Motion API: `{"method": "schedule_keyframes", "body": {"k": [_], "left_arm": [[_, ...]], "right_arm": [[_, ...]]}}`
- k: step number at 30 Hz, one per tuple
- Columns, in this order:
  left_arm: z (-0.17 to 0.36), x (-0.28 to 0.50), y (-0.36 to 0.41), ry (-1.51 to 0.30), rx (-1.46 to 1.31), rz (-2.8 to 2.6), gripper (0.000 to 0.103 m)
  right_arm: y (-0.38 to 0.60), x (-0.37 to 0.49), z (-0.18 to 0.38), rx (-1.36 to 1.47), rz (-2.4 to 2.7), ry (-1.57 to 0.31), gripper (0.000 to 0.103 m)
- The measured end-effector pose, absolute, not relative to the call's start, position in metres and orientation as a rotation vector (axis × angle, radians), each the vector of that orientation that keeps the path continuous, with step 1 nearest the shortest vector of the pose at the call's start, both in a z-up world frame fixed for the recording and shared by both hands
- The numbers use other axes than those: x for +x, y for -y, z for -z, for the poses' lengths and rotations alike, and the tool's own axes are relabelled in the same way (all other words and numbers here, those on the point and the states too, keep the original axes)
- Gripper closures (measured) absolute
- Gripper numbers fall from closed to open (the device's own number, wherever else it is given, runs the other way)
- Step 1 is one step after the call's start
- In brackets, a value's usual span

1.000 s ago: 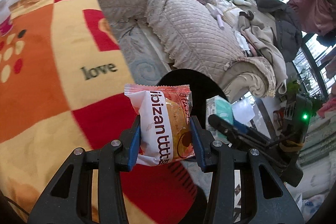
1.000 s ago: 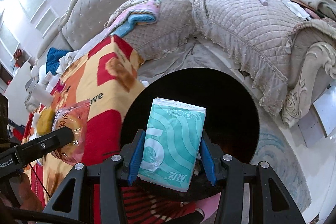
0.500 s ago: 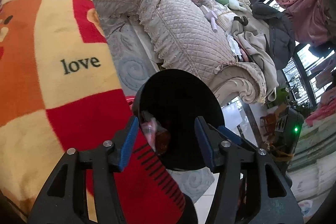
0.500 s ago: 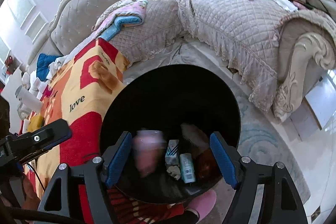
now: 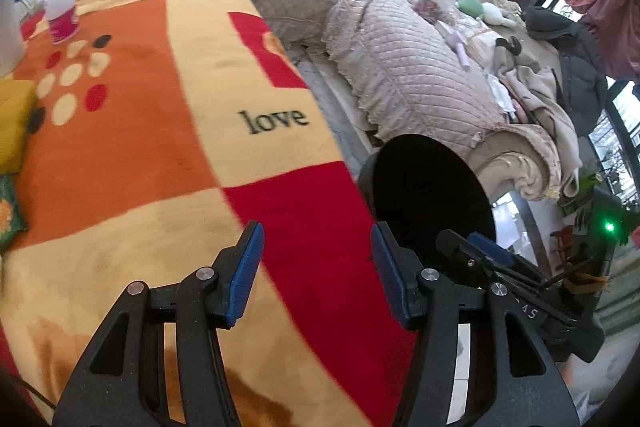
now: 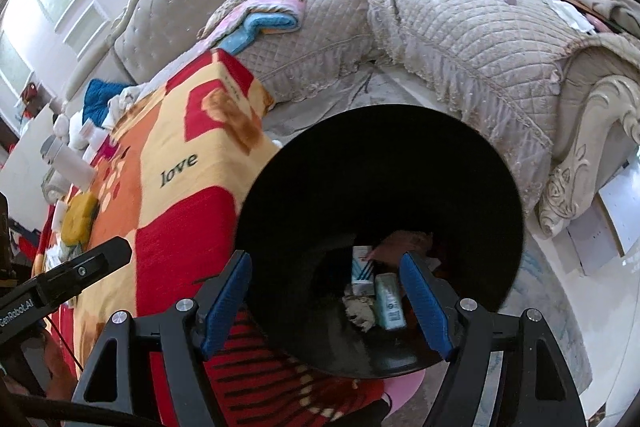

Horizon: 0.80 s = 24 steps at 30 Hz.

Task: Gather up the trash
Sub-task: 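Move both open tools back over the items on the blanket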

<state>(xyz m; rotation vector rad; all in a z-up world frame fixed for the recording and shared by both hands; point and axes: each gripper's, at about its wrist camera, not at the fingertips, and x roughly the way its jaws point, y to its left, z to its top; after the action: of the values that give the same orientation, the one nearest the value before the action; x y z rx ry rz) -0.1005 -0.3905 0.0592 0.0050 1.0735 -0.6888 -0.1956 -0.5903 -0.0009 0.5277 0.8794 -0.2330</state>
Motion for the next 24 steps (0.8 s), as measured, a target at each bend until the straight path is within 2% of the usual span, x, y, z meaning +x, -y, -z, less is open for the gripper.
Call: {"method": "schedule_keyframes", "body": {"k": [13, 24], "left_arm": [[-0.064, -0.098, 0.341, -1.028, 0.019, 0.574, 0.049], [-0.068, -0.09, 0.258, -0.992, -0.025, 0.407, 0.049]], "right_arm": [[0.543, -0.176, -0.008, 0.47, 0.153, -0.904, 0.026], [0.476, -0.145, -0.011, 0.383, 0.027, -0.95, 0.025]]}}
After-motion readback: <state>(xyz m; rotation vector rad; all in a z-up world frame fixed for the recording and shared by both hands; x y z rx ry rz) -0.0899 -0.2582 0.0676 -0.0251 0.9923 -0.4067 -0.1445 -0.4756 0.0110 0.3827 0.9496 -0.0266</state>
